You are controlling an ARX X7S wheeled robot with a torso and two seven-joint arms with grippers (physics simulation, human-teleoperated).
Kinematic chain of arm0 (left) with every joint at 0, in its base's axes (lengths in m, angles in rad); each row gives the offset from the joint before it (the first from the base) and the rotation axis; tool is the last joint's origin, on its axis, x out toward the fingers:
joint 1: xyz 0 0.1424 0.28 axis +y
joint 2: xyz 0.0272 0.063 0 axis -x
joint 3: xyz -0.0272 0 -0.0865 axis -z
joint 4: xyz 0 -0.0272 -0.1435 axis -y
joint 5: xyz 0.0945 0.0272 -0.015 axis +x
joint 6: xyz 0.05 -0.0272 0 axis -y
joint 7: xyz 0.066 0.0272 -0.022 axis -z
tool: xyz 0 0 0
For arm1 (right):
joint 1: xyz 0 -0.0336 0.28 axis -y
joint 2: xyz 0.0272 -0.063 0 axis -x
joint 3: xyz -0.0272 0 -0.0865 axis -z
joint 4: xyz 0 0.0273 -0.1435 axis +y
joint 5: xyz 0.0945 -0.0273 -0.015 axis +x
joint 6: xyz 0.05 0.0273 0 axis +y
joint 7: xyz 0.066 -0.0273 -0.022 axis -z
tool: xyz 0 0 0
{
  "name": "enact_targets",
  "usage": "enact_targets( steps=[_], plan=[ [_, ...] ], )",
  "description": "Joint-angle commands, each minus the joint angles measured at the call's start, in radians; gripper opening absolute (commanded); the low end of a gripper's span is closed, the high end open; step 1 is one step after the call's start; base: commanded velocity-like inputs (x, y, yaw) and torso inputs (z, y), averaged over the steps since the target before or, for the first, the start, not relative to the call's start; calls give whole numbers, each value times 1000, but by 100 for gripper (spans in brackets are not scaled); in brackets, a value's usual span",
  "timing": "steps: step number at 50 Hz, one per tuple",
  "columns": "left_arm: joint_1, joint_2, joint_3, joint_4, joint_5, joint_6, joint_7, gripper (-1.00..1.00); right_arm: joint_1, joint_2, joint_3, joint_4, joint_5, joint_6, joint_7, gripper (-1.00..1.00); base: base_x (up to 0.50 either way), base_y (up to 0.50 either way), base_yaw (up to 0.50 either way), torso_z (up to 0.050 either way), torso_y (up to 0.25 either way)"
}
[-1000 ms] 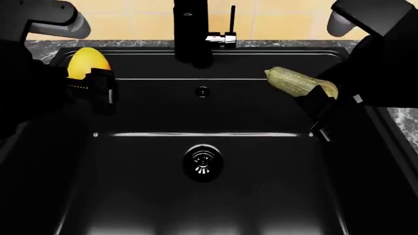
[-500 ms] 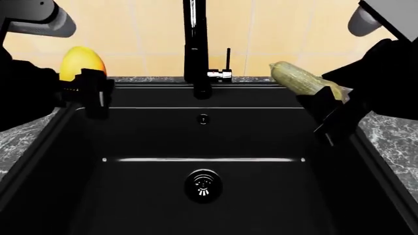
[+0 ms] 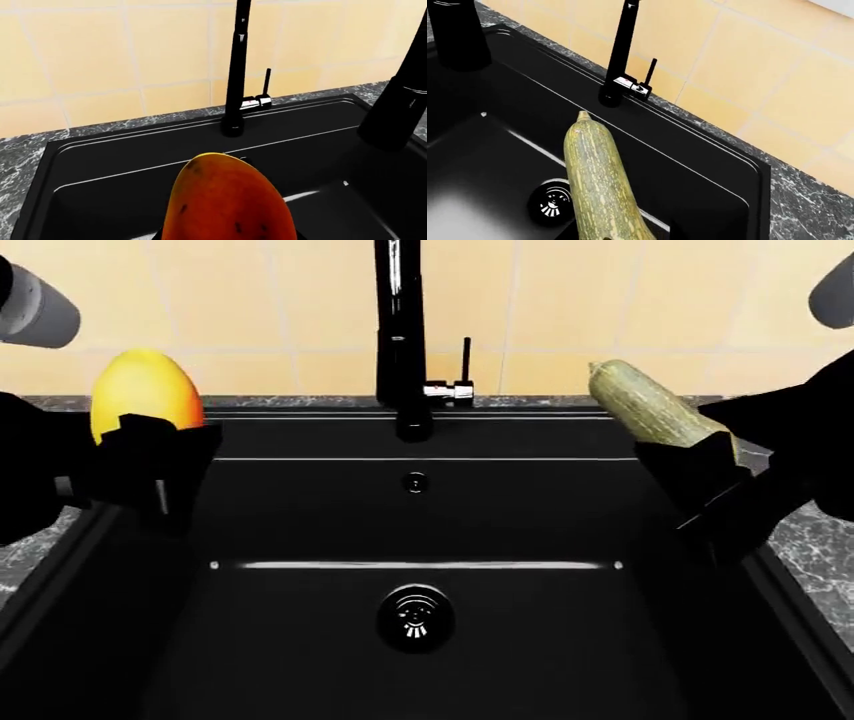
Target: Pick up the fruits and vegetables and place them in the sink. Turn on the sink faucet to wash them. Then turn the sink off and put them in the tray.
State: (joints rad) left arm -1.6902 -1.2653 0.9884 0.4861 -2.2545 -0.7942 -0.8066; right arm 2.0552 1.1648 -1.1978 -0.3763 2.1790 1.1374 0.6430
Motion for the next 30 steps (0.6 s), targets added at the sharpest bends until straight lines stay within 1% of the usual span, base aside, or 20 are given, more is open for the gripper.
enact_targets(
  steps=[1,9,13,30],
  plan=[
    [-3,-53,-29,45,-19,35,22,-100,18,62,39,-38,-14,-30,45,-100,-402,0,0,0,0],
    [9,-53,-27,48,-10,40,27,-100,5,72,40,-48,-22,-35,51,-100,-439,-44,0,0,0],
    [16,-54,-27,48,-5,43,32,-100,5,71,42,-45,-20,-34,53,-100,-337,-416,0,0,0],
    [30,-51,-28,61,-2,53,32,-100,-10,77,40,-35,-20,-25,59,-100,-20,-500,0,0,1]
  ],
)
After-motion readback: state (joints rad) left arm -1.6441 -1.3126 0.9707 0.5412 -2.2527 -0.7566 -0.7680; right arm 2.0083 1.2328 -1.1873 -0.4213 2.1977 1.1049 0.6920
